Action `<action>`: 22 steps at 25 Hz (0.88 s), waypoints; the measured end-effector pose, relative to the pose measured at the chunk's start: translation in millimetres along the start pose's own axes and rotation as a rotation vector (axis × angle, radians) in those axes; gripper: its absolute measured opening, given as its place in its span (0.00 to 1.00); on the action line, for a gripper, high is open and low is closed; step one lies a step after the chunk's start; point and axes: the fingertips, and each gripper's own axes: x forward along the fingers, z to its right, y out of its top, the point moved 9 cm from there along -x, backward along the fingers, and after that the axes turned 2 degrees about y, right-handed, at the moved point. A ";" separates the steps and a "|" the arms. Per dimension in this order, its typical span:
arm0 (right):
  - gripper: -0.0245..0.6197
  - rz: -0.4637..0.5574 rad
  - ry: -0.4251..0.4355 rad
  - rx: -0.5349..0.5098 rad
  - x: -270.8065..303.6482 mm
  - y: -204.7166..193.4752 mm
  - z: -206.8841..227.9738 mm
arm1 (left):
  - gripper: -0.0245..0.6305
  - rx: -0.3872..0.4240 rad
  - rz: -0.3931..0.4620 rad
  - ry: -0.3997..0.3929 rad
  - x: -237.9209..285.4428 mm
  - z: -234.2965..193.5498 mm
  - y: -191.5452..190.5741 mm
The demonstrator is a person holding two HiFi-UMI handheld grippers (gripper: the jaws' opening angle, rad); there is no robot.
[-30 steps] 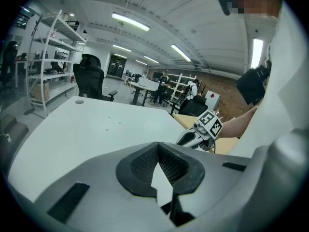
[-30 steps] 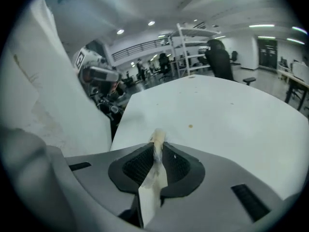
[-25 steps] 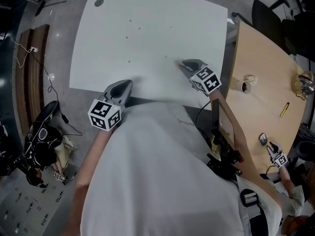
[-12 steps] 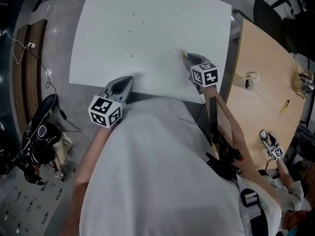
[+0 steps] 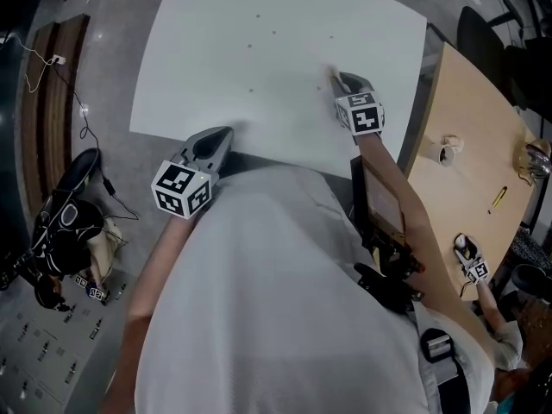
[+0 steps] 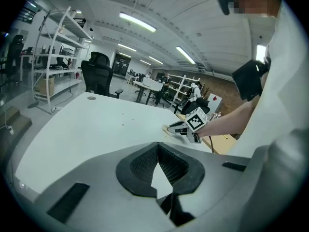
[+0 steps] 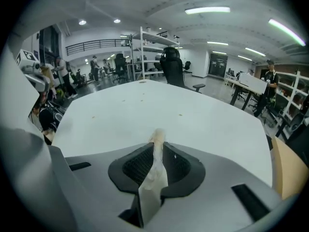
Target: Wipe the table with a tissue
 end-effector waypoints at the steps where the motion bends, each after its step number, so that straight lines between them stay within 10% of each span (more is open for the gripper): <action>1: 0.13 0.005 -0.018 -0.024 0.7 -0.3 -2.0 | 0.05 -0.003 -0.001 0.003 -2.2 -3.2 0.2; 22: 0.13 -0.024 0.038 -0.265 -10.2 -12.0 -90.0 | 0.05 0.006 -0.032 -0.097 9.3 -34.9 5.6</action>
